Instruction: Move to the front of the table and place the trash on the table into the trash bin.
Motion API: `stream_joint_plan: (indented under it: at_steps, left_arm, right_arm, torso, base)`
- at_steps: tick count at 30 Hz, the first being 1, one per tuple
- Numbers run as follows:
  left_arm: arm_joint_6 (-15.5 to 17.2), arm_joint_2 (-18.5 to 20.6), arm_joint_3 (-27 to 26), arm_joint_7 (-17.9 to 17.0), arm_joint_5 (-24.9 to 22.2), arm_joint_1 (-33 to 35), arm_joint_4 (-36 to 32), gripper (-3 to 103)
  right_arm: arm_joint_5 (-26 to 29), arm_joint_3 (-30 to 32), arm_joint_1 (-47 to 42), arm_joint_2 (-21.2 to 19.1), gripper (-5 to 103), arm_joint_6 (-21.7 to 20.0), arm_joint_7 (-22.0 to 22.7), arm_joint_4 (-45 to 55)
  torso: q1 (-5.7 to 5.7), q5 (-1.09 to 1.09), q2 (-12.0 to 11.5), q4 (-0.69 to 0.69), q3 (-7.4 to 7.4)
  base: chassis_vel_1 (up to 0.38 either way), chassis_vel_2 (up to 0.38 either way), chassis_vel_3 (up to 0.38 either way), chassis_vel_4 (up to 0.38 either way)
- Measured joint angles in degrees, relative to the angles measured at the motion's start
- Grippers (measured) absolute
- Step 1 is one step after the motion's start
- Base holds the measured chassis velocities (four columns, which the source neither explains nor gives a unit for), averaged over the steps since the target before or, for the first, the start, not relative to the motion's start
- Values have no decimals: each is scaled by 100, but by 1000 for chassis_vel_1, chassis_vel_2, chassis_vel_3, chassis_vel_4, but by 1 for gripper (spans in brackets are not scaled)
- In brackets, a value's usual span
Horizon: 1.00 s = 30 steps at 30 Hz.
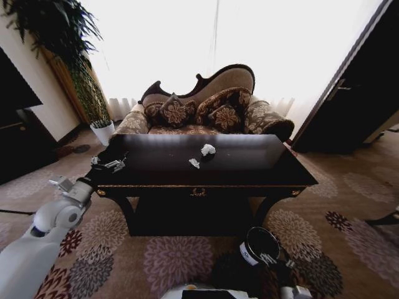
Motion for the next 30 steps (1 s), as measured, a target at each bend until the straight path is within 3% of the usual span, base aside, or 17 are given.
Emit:
stream_joint_plan:
  at_steps: [11, 20, 26, 30]
  left_arm:
    - [0, 0, 0, 0, 0, 0, 0, 100]
    - [0, 0, 0, 0, 0, 0, 0, 100]
    - [0, 0, 0, 0, 0, 0, 0, 100]
    - [0, 0, 0, 0, 0, 0, 0, 100]
  right_arm:
    - [164, 61, -684, 200, 100, -144, 94, 1702]
    - [323, 126, -650, 71, 100, -635, 201, 2739]
    - [417, 83, 66, -378, 100, -1205, 457, 2843]
    - [743, -97, 749, -1043, 100, -1695, 753, 2869]
  torso:
    - [0, 0, -1, 0, 0]
    - [0, 0, -1, 0, 0]
    - [0, 1, -1, 0, 1]
    - [0, 1, -1, 2, 1]
  base:
    - [0, 0, 0, 0]
    - [0, 0, 0, 0]
    - [0, 0, 0, 0]
    - [0, 0, 0, 0]
